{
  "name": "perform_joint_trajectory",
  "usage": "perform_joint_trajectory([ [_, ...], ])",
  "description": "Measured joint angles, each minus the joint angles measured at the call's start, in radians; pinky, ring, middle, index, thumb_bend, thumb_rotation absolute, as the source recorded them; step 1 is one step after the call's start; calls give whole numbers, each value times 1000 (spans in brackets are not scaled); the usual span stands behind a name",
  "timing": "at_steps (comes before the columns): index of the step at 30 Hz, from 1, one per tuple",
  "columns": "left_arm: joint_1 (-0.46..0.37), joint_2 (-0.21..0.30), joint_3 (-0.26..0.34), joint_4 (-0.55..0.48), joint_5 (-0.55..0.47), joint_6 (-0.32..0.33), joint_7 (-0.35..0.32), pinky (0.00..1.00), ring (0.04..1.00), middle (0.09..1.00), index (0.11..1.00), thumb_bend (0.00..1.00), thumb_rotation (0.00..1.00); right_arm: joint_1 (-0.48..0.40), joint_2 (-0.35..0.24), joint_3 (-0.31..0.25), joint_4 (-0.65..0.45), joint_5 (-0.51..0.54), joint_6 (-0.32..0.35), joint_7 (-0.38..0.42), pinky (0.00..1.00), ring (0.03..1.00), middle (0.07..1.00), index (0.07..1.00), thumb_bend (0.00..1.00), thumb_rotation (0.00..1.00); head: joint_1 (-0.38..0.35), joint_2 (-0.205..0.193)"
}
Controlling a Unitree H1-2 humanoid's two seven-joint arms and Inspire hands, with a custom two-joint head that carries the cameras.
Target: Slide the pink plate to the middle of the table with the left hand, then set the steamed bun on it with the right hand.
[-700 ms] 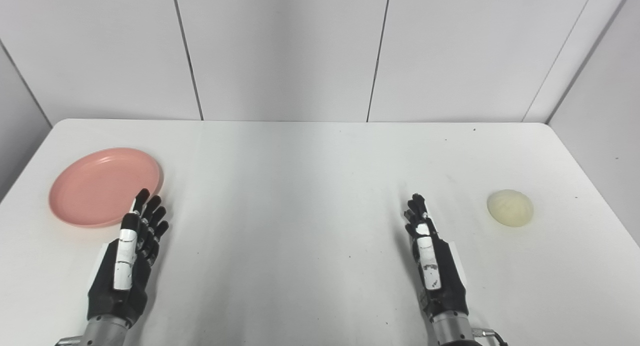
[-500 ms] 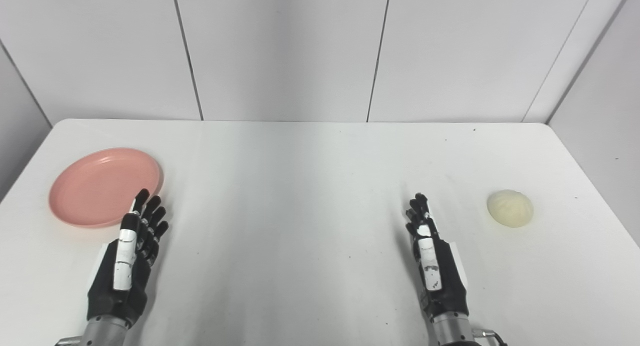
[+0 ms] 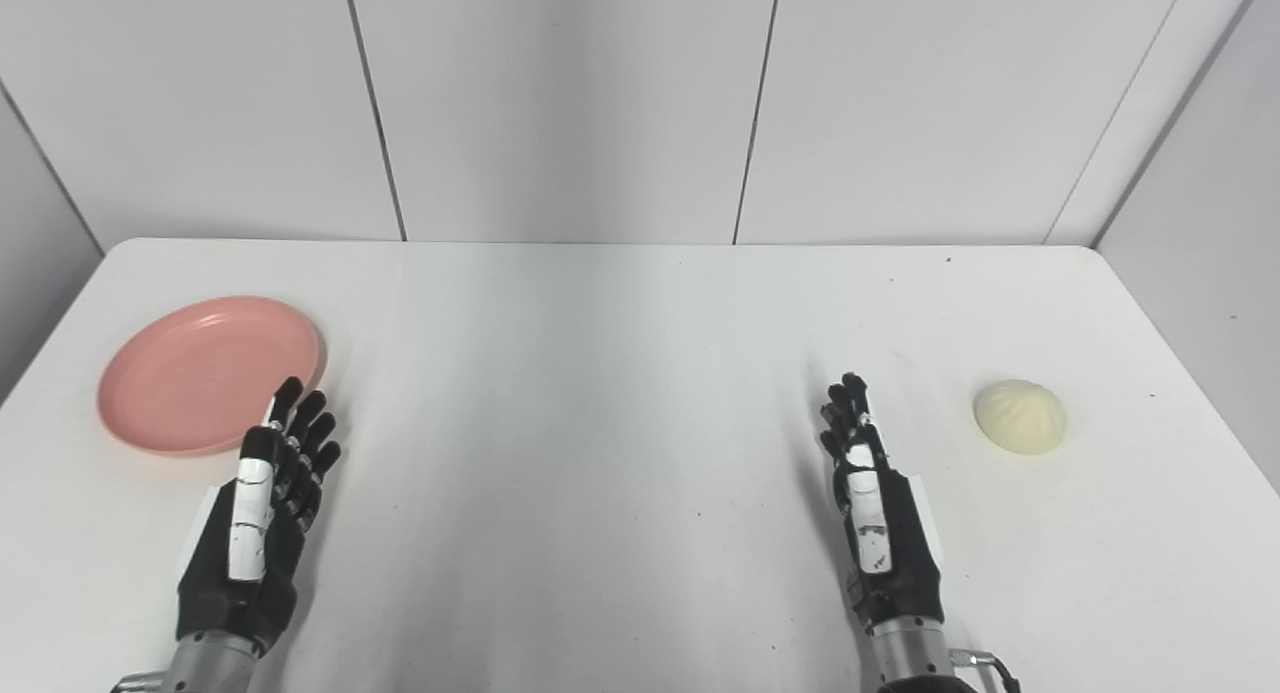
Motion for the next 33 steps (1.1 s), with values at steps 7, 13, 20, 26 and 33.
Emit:
perform_joint_trajectory([
  [7, 0, -4, -13, 29, 5, -32, -4, 1000, 1000, 1000, 1000, 868, 903, 0, -3, -3, 2, 20, 0, 3, 1000, 995, 990, 1000, 847, 1000, 71, -34],
  [13, 2, -36, -44, 54, 37, -46, 6, 1000, 1000, 1000, 1000, 833, 928, -9, -28, -14, 18, 60, 0, 27, 1000, 1000, 1000, 1000, 811, 1000, 178, -93],
  [20, 2, -69, -63, 112, 61, -97, 23, 1000, 1000, 1000, 1000, 761, 961, -14, -48, -30, 30, 77, 0, 40, 931, 927, 941, 966, 834, 1000, 228, -143],
  [26, -4, -75, -71, 154, 82, -159, 34, 1000, 1000, 1000, 1000, 780, 948, -14, -51, -33, 30, 80, 0, 45, 838, 883, 902, 911, 876, 1000, 248, -176],
  [33, -23, -77, -74, 196, 98, -205, 42, 1000, 1000, 1000, 1000, 790, 942, -14, -53, -32, 31, 86, 0, 49, 839, 886, 905, 899, 930, 1000, 242, -202],
])
